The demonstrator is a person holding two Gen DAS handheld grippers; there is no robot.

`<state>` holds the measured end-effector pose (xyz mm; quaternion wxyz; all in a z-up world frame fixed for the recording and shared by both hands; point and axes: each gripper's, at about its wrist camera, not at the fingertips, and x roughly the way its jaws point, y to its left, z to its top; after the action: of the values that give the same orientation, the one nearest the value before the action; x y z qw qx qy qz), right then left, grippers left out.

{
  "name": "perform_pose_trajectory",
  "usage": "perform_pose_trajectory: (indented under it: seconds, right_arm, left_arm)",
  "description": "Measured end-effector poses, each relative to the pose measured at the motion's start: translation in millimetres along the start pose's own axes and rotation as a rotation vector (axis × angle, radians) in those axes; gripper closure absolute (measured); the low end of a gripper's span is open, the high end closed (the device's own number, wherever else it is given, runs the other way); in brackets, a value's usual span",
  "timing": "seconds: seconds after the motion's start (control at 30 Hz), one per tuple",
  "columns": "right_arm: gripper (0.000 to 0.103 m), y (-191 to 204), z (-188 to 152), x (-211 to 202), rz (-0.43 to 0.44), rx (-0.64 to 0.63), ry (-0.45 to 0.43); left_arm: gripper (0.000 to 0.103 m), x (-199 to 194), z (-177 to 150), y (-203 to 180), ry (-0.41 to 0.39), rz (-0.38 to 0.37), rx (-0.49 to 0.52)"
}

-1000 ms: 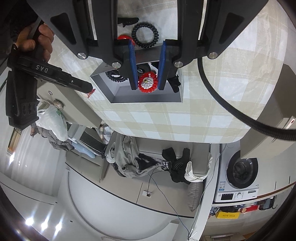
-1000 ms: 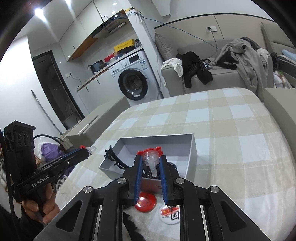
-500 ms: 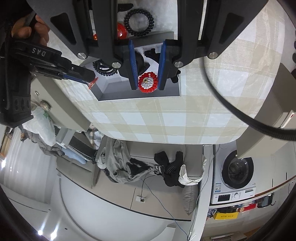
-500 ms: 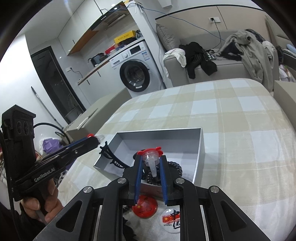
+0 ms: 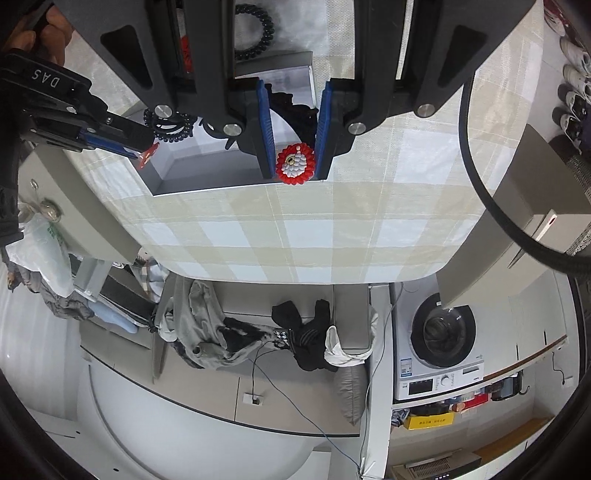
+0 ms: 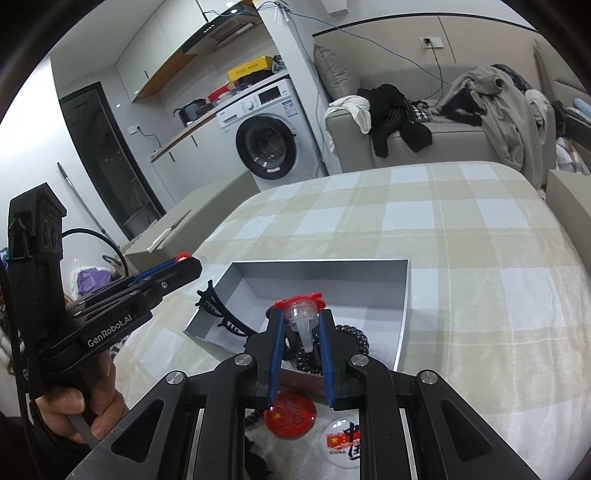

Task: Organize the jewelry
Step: 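Open both grippers to drop the brooch and clip into the box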

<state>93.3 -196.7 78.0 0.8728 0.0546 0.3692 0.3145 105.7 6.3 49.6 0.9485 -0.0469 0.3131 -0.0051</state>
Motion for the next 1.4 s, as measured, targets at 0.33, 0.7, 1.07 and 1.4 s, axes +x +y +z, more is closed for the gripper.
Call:
perform_pose_trajectory:
  seconds: [0.33,0.7,1.07,1.4]
  right_arm:
    - [0.085,-0.9,0.9,6.4,-0.024,-0.001,0.02]
    - [0.077,0.8,-1.2,-1.3,-0.004,-0.004,0.013]
    - [0.0,1.4,-12.6,-46.7,-0.082,-0.04,-0.026]
    - [0.0,-1.6,-37.6,-52.3,-0.162,-0.047,0.025]
  left_arm:
    - [0.087,11.1,-1.0,-4.1,0.023,0.003,0.023]
    - [0.075,6.4,-7.2,-11.3,0.032,-0.079,0.072]
    - [0.004,-25.8,-16.9,-10.7,0.011,-0.14,0.065]
    - [0.001,-36.3,-38.6,-4.1,0.016,-0.102,0.038]
